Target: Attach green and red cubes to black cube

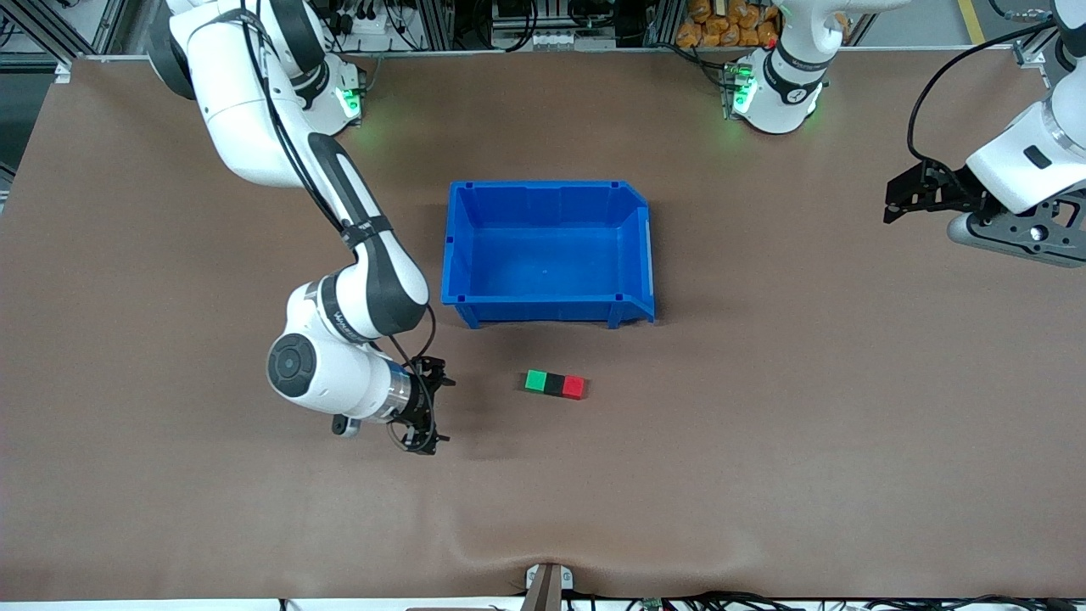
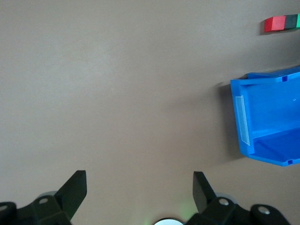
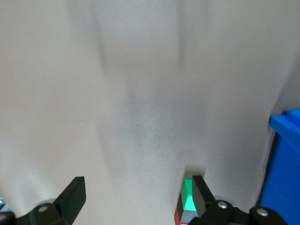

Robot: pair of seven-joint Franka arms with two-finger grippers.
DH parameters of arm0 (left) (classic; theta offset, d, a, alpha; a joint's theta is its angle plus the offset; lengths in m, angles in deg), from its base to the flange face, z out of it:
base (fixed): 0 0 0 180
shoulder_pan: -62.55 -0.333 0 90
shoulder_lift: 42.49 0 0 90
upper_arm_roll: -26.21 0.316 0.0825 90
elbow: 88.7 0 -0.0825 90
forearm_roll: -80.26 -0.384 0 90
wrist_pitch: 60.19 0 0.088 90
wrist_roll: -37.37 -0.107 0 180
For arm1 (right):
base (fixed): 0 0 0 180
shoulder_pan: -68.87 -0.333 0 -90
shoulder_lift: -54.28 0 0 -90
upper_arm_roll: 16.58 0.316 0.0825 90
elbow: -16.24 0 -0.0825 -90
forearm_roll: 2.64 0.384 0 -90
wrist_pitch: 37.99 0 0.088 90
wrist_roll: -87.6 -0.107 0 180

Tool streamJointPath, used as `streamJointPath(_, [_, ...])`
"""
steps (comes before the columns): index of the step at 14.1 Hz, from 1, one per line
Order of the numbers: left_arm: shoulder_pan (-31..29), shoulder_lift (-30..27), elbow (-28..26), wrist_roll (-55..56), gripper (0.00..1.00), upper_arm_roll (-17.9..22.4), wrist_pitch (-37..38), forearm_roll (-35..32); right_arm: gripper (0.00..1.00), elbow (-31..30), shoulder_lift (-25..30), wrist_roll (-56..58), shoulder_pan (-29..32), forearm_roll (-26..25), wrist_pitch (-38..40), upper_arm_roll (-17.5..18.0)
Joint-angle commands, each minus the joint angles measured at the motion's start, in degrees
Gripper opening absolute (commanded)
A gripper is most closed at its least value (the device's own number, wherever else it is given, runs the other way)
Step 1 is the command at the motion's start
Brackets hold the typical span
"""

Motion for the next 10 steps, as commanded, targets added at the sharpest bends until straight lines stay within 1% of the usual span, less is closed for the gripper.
streamJointPath(1, [0.2, 0.5, 0.9, -0.9, 1.0, 0.0, -1.0, -0.8, 1.0, -0.3, 1.9, 1.3, 0.3, -1.1, 1.3, -0.3])
streamJointPath(4, [-0.4, 1.7, 0.9, -0.9, 1.0, 0.0, -4.2, -0.8, 1.0, -0.4, 2.1, 1.6, 0.4, -1.2, 1.3, -0.3])
streamJointPath(7, [-0.3, 2.0, 0.9, -0.9, 1.0, 0.0, -6.0, -0.8, 1.0, -0.4, 3.7, 5.9, 1.3, -1.2, 1.7, -0.3])
streamJointPath(10, [-0.5, 1.9, 0.9, -1.0, 1.0, 0.1, -6.0, -0.8, 1.0, -0.4, 6.1, 10.3, 3.7, -1.3, 9.2, -0.3])
